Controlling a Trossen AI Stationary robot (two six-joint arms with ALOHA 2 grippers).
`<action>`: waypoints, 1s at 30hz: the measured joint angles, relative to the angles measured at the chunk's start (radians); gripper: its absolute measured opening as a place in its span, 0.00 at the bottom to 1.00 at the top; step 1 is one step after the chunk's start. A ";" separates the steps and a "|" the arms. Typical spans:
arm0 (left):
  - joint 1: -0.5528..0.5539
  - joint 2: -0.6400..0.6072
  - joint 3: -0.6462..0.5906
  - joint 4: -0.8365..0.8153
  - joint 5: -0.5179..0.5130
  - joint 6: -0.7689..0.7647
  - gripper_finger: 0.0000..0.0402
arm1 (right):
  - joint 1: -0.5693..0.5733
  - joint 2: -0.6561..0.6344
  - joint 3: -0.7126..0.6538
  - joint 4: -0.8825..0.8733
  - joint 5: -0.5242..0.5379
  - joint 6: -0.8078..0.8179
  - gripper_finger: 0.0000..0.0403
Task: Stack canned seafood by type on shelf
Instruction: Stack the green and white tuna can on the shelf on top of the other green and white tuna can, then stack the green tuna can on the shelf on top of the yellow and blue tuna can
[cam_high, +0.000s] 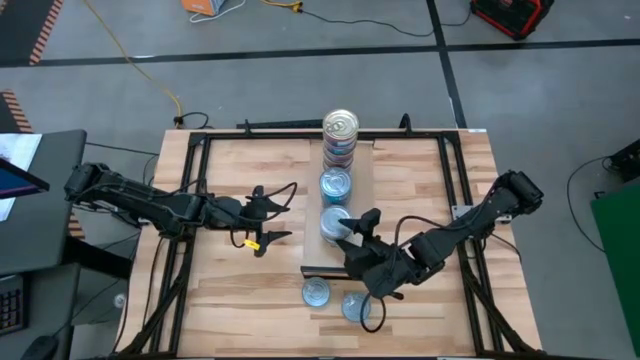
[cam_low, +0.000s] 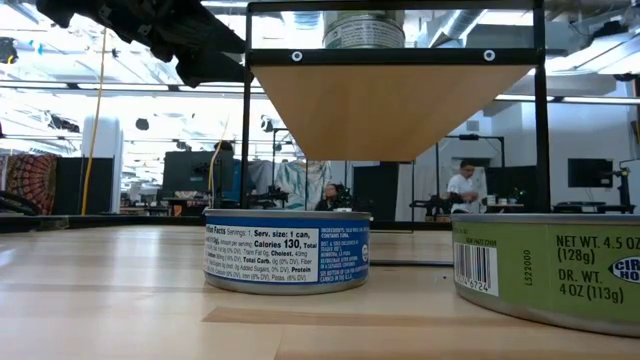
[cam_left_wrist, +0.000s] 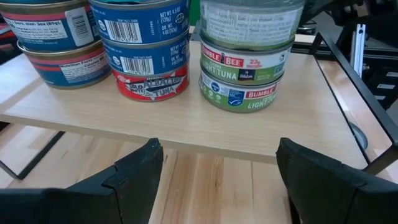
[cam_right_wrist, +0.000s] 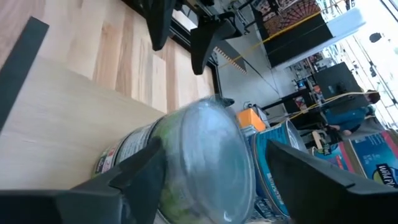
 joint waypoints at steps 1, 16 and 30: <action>0.000 0.000 0.000 0.000 0.000 0.000 0.75 | 0.002 0.000 0.000 -0.001 0.000 0.001 0.79; 0.000 0.000 0.000 -0.021 0.036 -0.005 0.75 | 0.136 -0.003 0.207 -0.151 -0.212 0.318 0.78; 0.000 0.000 0.000 0.002 0.035 -0.026 0.75 | 0.295 0.028 -0.020 -0.168 -0.531 1.182 0.75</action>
